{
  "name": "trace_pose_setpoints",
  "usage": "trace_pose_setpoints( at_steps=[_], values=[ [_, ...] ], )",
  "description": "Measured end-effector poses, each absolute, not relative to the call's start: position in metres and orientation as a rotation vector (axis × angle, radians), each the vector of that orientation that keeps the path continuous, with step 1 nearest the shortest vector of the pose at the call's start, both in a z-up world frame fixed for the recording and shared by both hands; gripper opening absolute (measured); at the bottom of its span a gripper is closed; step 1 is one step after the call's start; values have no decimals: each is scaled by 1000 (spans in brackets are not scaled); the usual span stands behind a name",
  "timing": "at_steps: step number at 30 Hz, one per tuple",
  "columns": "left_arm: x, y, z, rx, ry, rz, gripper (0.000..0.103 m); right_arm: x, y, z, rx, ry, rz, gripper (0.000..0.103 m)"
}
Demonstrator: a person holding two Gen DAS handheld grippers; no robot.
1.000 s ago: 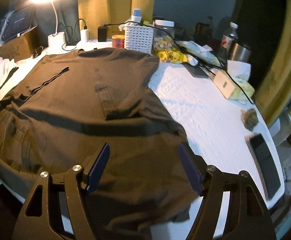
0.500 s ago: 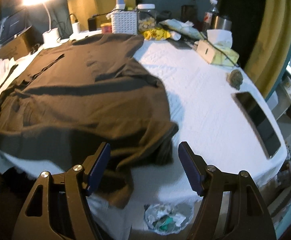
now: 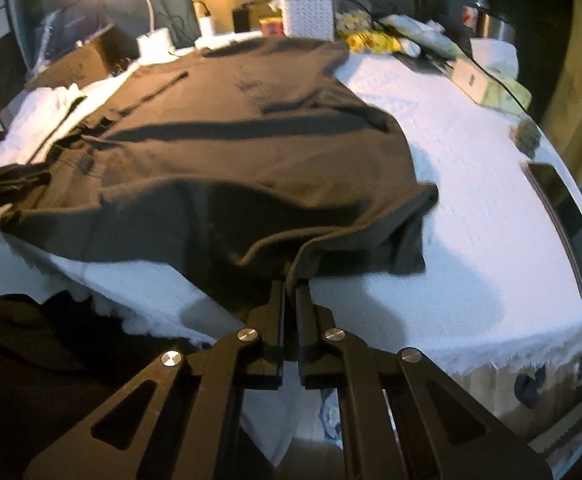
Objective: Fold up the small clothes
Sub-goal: 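Grasp the brown shirt's hem with the right tool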
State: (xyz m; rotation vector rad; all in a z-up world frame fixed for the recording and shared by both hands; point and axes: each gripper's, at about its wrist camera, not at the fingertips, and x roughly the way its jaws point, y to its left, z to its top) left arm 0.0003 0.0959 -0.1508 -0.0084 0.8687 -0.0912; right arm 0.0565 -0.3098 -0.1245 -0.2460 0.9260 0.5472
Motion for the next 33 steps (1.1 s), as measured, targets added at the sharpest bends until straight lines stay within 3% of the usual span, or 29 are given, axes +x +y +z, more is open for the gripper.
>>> trace_pose_setpoints(
  at_steps=[5, 6, 10, 17, 19, 20, 21, 22, 23, 25, 33],
  values=[
    [3, 97, -150, -8, 876, -95, 44, 78, -307, -96, -188, 831, 552, 6],
    [3, 97, -149, -6, 877, -92, 35, 84, -306, -93, -183, 822, 550, 6],
    [6, 102, -149, -12, 885, -87, 27, 112, -298, -90, -155, 804, 546, 6],
    [9, 101, -150, -28, 890, -73, 26, 157, -281, -104, -93, 806, 614, 6],
    [11, 100, -150, -23, 897, -72, 5, 168, -273, -111, -95, 830, 642, 6],
    [12, 99, -150, -22, 905, -76, 4, 170, -269, -114, -109, 841, 647, 8],
    [12, 98, -150, -17, 908, -75, 4, 173, -265, -116, -146, 844, 639, 11],
    [11, 97, -150, -9, 905, -67, 0, 172, -262, -116, -181, 829, 619, 25],
    [10, 97, -149, -3, 902, -49, 0, 171, -260, -115, -217, 808, 600, 49],
    [7, 101, -144, -10, 893, -1, 0, 170, -261, -109, -259, 775, 597, 73],
    [-9, 114, -133, -17, 879, 72, 0, 179, -279, -111, -420, 772, 545, 73]
  ],
)
